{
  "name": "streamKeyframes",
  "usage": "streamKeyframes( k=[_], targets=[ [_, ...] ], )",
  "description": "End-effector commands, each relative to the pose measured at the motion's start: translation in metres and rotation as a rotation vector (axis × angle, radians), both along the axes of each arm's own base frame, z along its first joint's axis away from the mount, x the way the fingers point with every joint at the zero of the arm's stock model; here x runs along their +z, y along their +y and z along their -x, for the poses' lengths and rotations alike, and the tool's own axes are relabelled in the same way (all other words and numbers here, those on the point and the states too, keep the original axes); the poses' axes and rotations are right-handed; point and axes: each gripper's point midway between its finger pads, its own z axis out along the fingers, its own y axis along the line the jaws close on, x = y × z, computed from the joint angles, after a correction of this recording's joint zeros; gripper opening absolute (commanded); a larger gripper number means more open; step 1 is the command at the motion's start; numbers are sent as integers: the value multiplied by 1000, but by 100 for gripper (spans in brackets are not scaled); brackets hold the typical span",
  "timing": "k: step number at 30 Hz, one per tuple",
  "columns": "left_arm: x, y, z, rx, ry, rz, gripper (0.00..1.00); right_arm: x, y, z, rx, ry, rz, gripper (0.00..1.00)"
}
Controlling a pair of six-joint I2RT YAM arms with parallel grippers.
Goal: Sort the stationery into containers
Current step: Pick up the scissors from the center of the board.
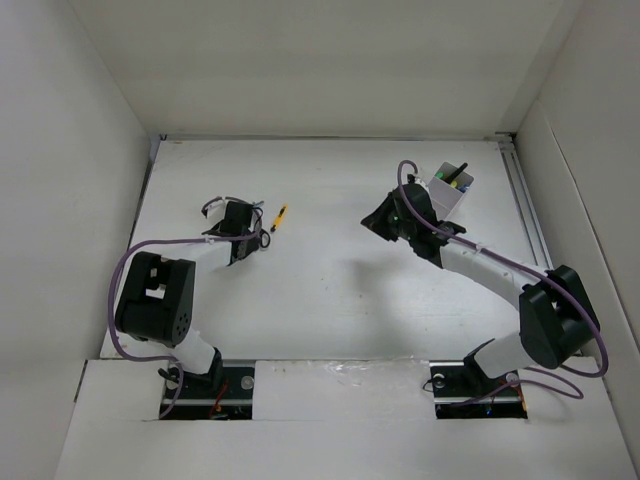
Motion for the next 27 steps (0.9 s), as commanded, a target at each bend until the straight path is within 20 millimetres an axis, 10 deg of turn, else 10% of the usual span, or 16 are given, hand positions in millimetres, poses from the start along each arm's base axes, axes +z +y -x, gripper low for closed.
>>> streamKeyframes(
  k=[1,16,27],
  targets=[
    [-11,6,20,-24,83,-44,0,27,9,-8,11,-67,-26,12],
    [-6,-12,30,-148,113,-47,0,42,28,8,140,-71,-78,29],
    [88,-32,42,-258,-57,65,0,52,98,61,462,-143,-56,55]
  ],
)
